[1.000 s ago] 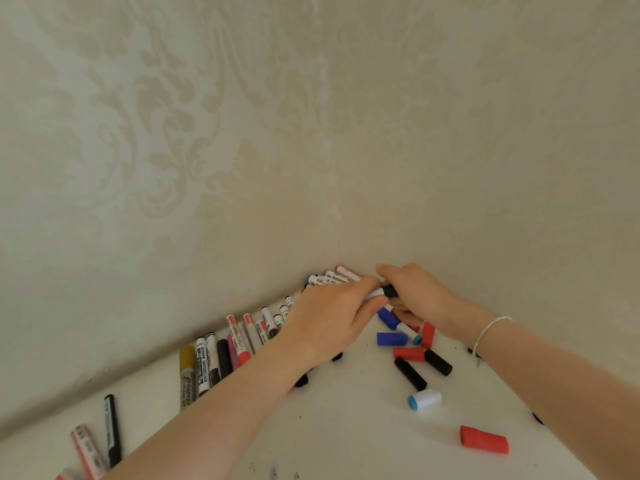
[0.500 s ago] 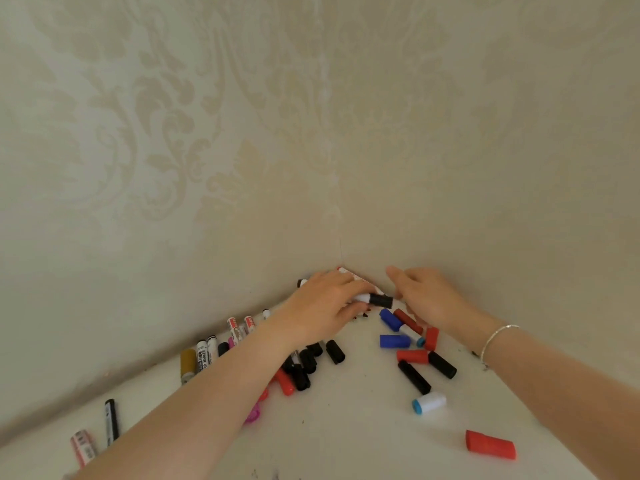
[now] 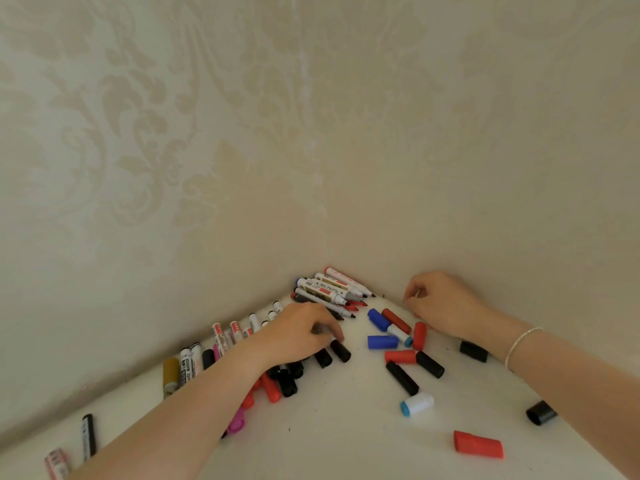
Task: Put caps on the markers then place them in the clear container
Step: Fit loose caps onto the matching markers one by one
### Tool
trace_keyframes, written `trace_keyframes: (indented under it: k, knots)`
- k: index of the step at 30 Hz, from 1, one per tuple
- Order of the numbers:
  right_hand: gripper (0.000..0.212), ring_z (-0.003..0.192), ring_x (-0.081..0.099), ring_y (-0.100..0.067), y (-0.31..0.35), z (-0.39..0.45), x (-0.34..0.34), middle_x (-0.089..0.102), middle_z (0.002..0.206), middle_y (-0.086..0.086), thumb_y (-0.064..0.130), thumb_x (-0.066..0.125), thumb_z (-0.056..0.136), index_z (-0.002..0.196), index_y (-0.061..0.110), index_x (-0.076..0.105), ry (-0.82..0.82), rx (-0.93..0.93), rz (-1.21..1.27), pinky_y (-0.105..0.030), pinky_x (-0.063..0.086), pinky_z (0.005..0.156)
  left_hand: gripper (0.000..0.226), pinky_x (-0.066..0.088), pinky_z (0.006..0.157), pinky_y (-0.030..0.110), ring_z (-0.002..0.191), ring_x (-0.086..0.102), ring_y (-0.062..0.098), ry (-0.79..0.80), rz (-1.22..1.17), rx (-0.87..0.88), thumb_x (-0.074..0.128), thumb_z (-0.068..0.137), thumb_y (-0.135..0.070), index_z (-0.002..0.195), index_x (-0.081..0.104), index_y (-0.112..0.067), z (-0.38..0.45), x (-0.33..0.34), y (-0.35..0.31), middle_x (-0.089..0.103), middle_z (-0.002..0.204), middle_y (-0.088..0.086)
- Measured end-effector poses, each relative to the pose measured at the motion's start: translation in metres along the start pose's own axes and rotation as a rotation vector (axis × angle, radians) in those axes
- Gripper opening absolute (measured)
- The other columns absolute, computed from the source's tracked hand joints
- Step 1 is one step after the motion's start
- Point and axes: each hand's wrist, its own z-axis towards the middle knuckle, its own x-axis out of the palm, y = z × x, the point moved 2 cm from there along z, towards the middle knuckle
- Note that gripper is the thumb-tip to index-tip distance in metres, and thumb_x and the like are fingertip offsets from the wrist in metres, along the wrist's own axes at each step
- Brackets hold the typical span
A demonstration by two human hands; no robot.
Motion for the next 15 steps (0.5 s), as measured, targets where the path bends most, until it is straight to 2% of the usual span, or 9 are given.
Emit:
trace_keyframes:
  k: [3,5,6,8,10,13,15]
  knots:
    - [0.015,0.062,0.055,-0.007,-0.002,-0.001,-0.003,0.061,0.081,0.004,0.013,0.051,0.092,0.094,0.017,0.065,0.007,-0.022,-0.051,-0.015,0.039,0.051,0.033,0.051,0.082,0.030,0.082,0.058,0.002,-0.036,-0.024,-0.059,0.053,0.087,-0.014,0.083,0.068,-0.042,0.001,-0.001,0.005,0.064,0.099,-0.012]
    - [0.015,0.062,0.053,-0.004,-0.003,-0.001,-0.005,0.060,0.080,0.006,0.011,0.052,0.091,0.090,0.018,0.065,0.020,-0.046,-0.091,-0.014,0.037,0.051,0.029,0.052,0.073,0.029,0.072,0.059,0.006,-0.123,-0.004,-0.102,0.051,0.089,-0.014,0.087,0.069,-0.037,0.003,-0.003,0.006,0.068,0.095,-0.007]
    - [0.016,0.062,0.053,-0.004,-0.003,-0.001,-0.006,0.060,0.080,0.006,0.010,0.052,0.091,0.087,0.020,0.064,0.029,-0.056,-0.116,-0.013,0.038,0.051,0.028,0.050,0.072,0.026,0.076,0.060,0.007,-0.178,0.015,-0.112,0.051,0.089,-0.013,0.093,0.070,-0.034,0.006,-0.003,0.007,0.069,0.098,-0.007]
    - [0.019,0.062,0.053,-0.003,-0.003,0.000,-0.008,0.057,0.078,0.008,0.006,0.052,0.090,0.084,0.021,0.062,0.051,-0.059,-0.156,-0.013,0.038,0.051,0.030,0.045,0.080,0.019,0.094,0.060,0.007,-0.249,0.067,-0.110,0.050,0.089,-0.010,0.106,0.069,-0.027,0.010,-0.004,0.008,0.065,0.112,-0.010]
    - [0.023,0.068,0.054,-0.006,-0.003,-0.001,-0.010,0.054,0.079,0.009,0.003,0.050,0.089,0.085,0.023,0.060,0.071,-0.053,-0.220,-0.013,0.041,0.056,0.032,0.043,0.090,0.021,0.107,0.058,0.011,-0.245,0.164,-0.090,0.051,0.089,-0.010,0.114,0.067,-0.025,0.015,-0.003,0.010,0.062,0.121,-0.008]
    - [0.026,0.088,0.058,-0.016,0.000,-0.005,-0.009,0.058,0.100,0.001,0.002,0.051,0.087,0.098,0.022,0.063,0.140,-0.106,-0.432,-0.022,0.049,0.074,0.032,0.041,0.091,0.025,0.108,0.057,0.015,-0.231,0.297,-0.070,0.051,0.090,-0.012,0.116,0.065,-0.024,0.021,-0.003,0.005,0.062,0.122,-0.006]
    - [0.022,0.096,0.058,-0.019,0.000,-0.009,-0.004,0.057,0.109,-0.001,0.008,0.055,0.087,0.104,0.019,0.064,0.209,-0.159,-0.558,-0.026,0.049,0.080,0.031,0.035,0.090,0.025,0.109,0.054,0.016,-0.223,0.396,-0.054,0.050,0.089,-0.013,0.115,0.063,-0.024,0.025,-0.005,-0.001,0.061,0.120,-0.005]
